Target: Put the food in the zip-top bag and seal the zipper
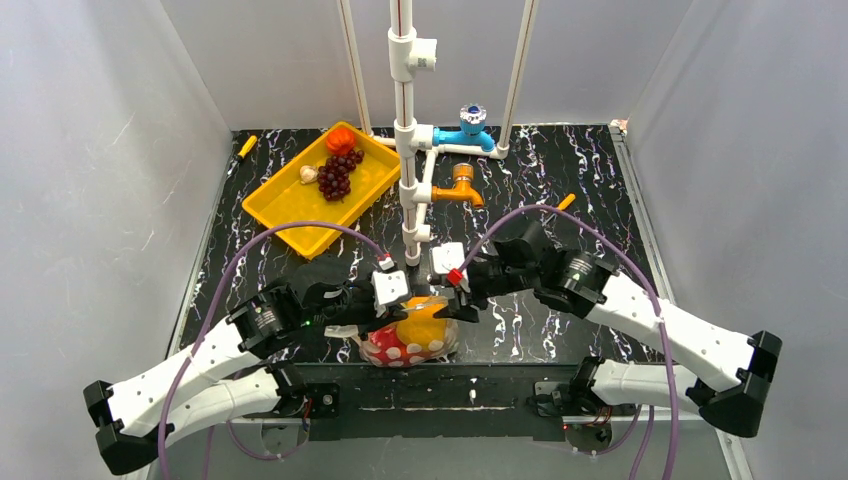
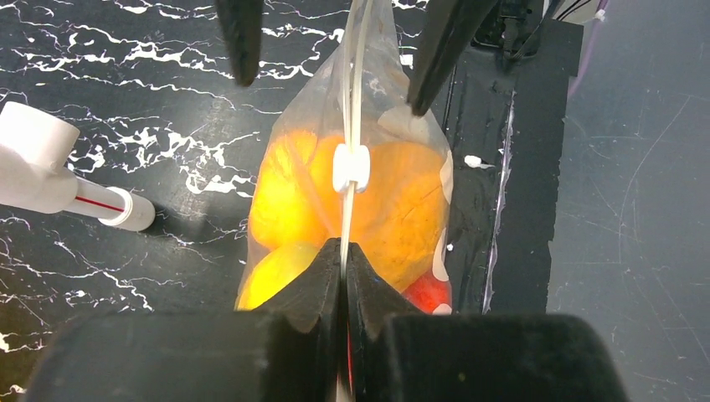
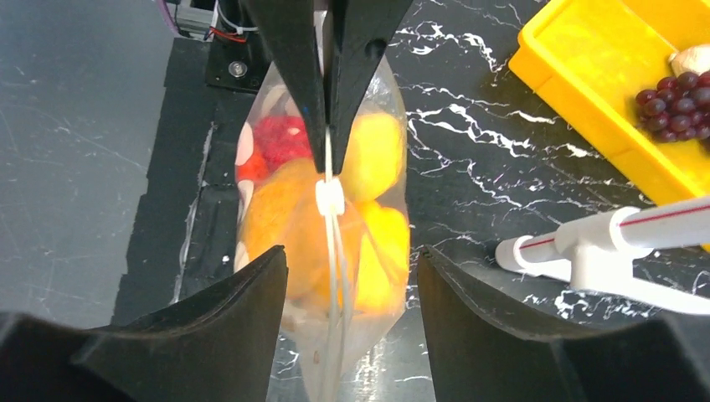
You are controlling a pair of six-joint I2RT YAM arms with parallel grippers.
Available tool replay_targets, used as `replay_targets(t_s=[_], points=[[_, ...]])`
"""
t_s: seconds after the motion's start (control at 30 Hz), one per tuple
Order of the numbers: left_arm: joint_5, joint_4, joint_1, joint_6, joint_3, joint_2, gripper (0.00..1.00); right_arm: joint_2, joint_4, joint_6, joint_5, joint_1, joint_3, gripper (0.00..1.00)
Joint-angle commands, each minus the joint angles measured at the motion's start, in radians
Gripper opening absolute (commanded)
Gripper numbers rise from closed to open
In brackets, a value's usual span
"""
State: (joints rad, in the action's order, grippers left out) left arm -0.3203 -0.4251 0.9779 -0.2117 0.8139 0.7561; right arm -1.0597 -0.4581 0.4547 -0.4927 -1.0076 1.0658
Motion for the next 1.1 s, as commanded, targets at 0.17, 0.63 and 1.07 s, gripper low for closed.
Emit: replay_targets(t_s=[0.17, 0.63, 1.07], points=[[-0.023, 0.051, -0.002, 0.013, 0.022, -0.025, 0.0, -0.104, 0.083, 0.073, 0.037, -0.088, 0.091, 0.58], [-0.019, 0.052, -0.002, 0.012, 0.023, -0.029, 0.0, -0.121, 0.113, 0.069, 0.066, -0.106, 0.076, 0.15], [0.239, -0.111, -0.016, -0.001, 0.002, -0.136, 0.0, 0.118, -0.086, 0.16, 0.113, 0.061, -0.082, 0.01]])
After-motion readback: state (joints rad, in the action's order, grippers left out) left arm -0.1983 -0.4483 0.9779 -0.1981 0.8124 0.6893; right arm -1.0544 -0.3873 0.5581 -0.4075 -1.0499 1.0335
